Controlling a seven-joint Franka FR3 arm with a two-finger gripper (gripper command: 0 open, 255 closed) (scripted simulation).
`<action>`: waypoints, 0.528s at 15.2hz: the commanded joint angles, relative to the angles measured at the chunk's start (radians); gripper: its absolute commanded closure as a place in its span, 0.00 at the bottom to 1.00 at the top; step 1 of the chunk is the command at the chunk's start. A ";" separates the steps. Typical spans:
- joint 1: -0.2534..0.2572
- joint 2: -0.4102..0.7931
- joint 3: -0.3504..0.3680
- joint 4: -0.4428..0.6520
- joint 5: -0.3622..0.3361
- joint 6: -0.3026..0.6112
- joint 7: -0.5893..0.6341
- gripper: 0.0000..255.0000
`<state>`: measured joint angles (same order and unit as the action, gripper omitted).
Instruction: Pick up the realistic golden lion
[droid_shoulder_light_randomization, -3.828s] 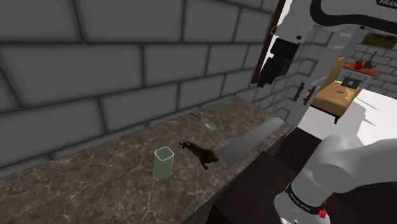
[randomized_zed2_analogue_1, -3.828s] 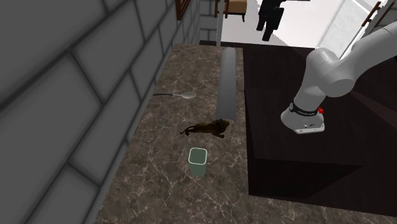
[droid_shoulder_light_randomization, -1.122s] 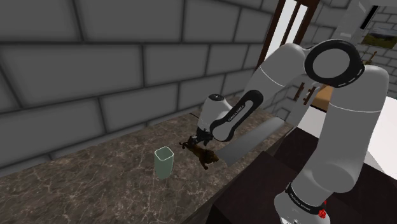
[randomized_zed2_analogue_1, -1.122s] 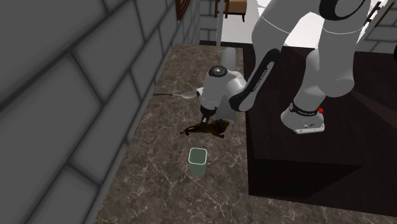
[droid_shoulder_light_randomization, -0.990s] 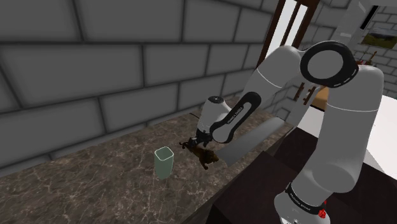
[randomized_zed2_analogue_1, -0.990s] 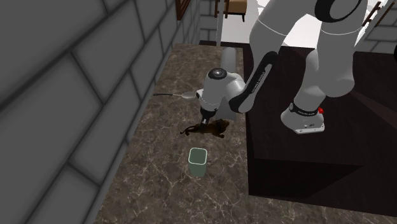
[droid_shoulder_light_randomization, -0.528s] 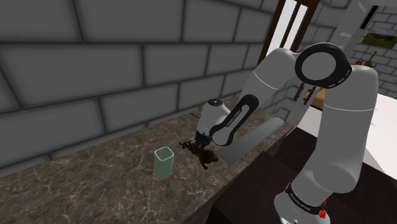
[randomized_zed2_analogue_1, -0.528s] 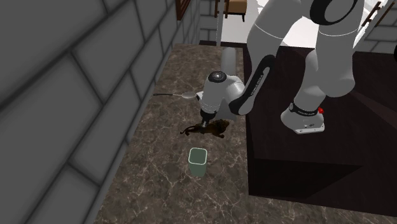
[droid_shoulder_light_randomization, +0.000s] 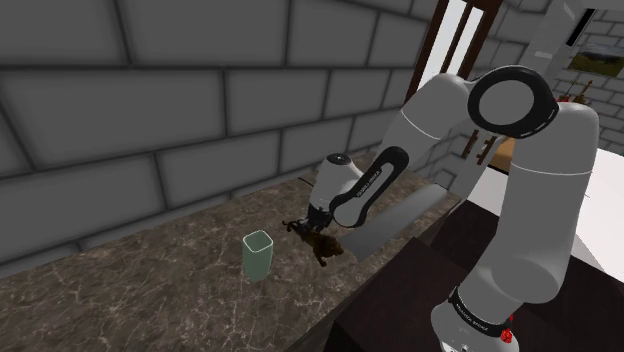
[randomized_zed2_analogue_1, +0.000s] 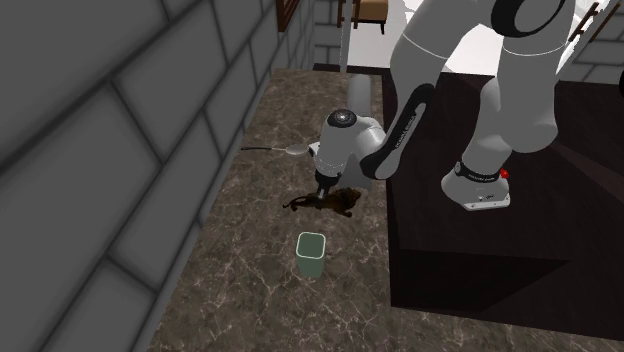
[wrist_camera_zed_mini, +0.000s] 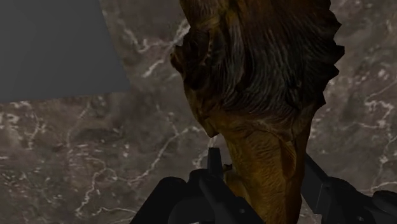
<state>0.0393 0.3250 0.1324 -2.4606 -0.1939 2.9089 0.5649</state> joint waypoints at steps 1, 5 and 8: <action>-0.010 -0.026 0.013 -0.005 0.013 -0.021 -0.011 1.00; -0.030 -0.084 0.039 -0.012 0.045 -0.071 -0.036 1.00; -0.041 -0.126 0.055 -0.016 0.071 -0.109 -0.055 1.00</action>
<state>0.0012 0.2156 0.1810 -2.4740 -0.1326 2.8136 0.5151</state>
